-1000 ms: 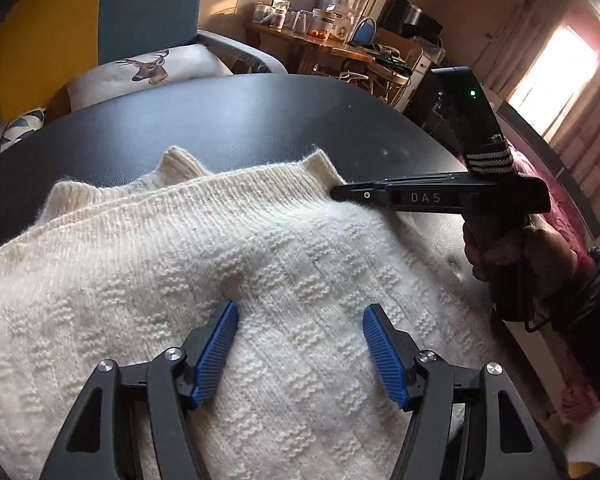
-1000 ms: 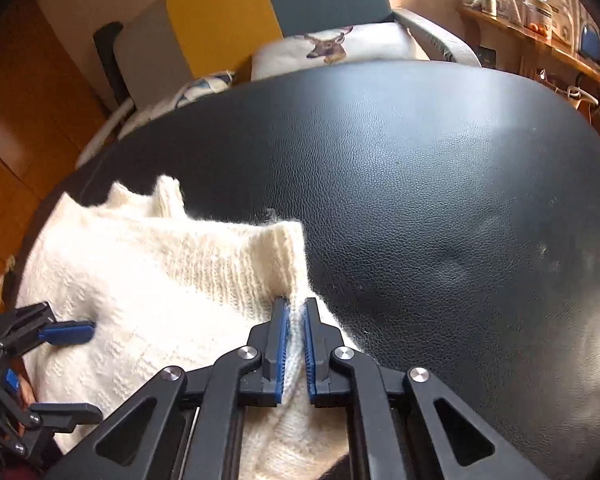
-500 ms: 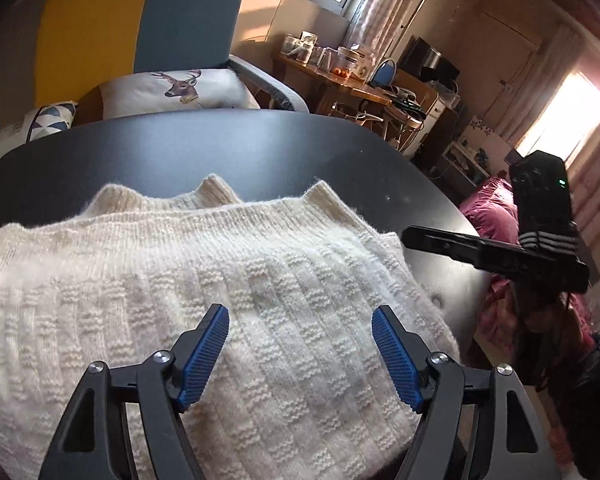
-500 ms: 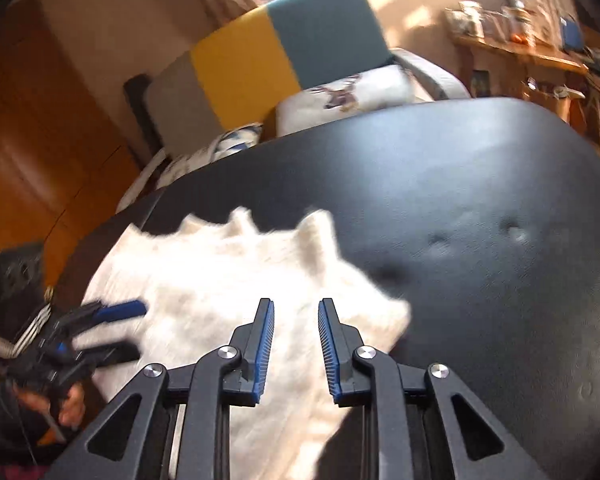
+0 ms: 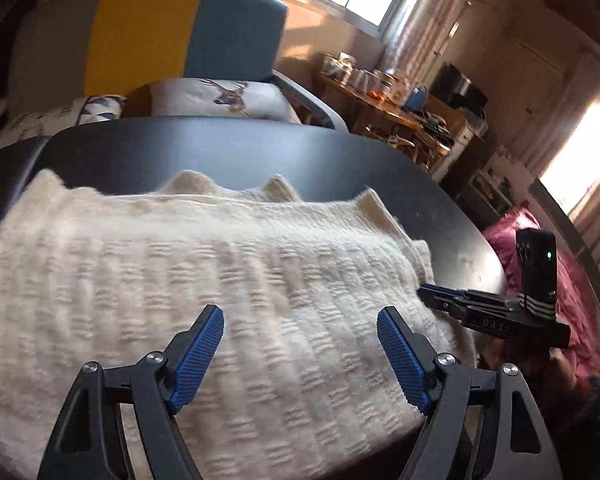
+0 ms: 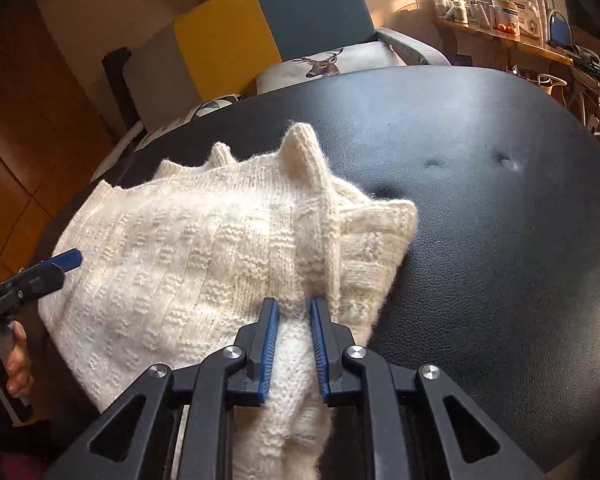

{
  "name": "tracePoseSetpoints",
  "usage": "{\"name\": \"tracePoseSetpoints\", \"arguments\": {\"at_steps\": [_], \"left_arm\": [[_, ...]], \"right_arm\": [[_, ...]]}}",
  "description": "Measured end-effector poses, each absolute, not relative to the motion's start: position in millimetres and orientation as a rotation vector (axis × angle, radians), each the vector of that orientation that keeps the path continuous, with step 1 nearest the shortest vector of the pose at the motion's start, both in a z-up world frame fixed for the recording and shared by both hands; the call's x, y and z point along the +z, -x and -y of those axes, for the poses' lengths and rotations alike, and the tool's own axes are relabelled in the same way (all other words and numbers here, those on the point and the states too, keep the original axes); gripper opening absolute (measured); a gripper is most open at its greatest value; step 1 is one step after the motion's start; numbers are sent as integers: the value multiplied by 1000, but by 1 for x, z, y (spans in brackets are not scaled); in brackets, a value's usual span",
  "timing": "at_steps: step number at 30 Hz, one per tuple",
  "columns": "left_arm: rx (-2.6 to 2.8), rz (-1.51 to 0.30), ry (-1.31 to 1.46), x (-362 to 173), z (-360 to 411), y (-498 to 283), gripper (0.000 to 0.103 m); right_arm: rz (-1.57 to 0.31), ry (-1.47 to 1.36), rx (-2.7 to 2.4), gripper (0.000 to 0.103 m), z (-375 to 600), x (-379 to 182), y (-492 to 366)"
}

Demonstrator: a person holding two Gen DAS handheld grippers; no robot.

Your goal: Fold clothes

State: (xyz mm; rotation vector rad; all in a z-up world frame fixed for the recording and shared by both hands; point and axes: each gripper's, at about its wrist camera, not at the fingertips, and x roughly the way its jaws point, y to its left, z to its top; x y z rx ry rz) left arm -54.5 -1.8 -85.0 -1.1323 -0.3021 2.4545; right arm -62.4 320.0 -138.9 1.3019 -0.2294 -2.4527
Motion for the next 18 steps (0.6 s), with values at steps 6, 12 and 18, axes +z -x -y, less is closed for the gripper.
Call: {"name": "tracePoseSetpoints", "arguments": {"at_steps": [6, 12, 18], "left_arm": [[2623, 597, 1168, -86, 147, 29, 80], [2569, 833, 1191, -107, 250, 32, 86], [2295, 892, 1258, -126, 254, 74, 88]], "right_arm": [[64, -1296, -2569, 23, -287, -124, 55], [-8, -1284, -2561, 26, -254, -114, 57], [90, -1385, -2525, 28, -258, -132, 70]]}}
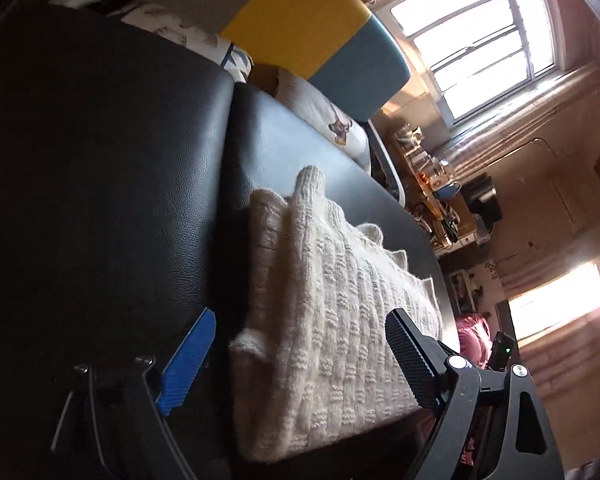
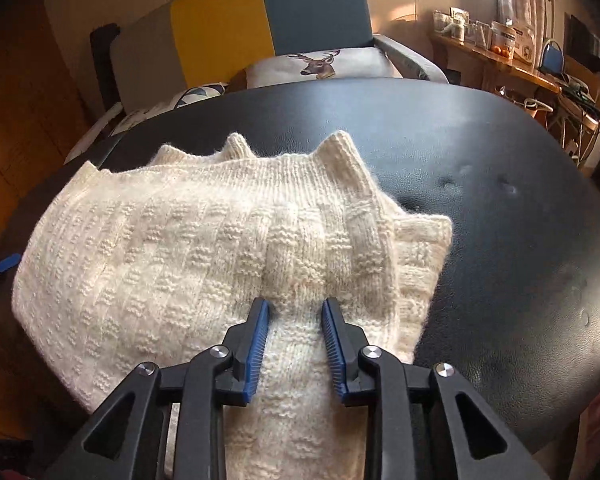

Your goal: Fold clothes

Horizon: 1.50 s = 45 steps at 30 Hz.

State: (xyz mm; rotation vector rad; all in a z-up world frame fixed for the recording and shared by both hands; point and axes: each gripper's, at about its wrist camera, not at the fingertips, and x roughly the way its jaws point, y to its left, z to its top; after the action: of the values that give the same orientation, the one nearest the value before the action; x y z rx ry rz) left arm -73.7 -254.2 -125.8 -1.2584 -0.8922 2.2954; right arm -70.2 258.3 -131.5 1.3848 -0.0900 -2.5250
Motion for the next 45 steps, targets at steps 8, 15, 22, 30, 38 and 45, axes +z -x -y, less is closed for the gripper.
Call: {"name": "tracePoseSetpoints", "arguments": {"at_steps": [8, 15, 22, 30, 38, 45], "left_arm": [[2154, 715, 1396, -150, 222, 121, 85], [2165, 652, 1424, -149, 221, 126, 24], [2269, 629, 1367, -149, 210, 112, 17], [2247, 914, 1401, -158, 224, 110, 15], [2236, 1130, 1312, -157, 235, 105, 14], [2191, 1240, 1231, -139, 235, 108, 14]], "right_arm": [[7, -1357, -2541, 30, -250, -133, 69], [-9, -1308, -2569, 31, -249, -136, 73], [-15, -1287, -2554, 31, -251, -138, 73], [-127, -1316, -2379, 31, -260, -113, 88], [-421, -1358, -2183, 31, -250, -116, 106], [-462, -1437, -2084, 28, -251, -139, 119]]}}
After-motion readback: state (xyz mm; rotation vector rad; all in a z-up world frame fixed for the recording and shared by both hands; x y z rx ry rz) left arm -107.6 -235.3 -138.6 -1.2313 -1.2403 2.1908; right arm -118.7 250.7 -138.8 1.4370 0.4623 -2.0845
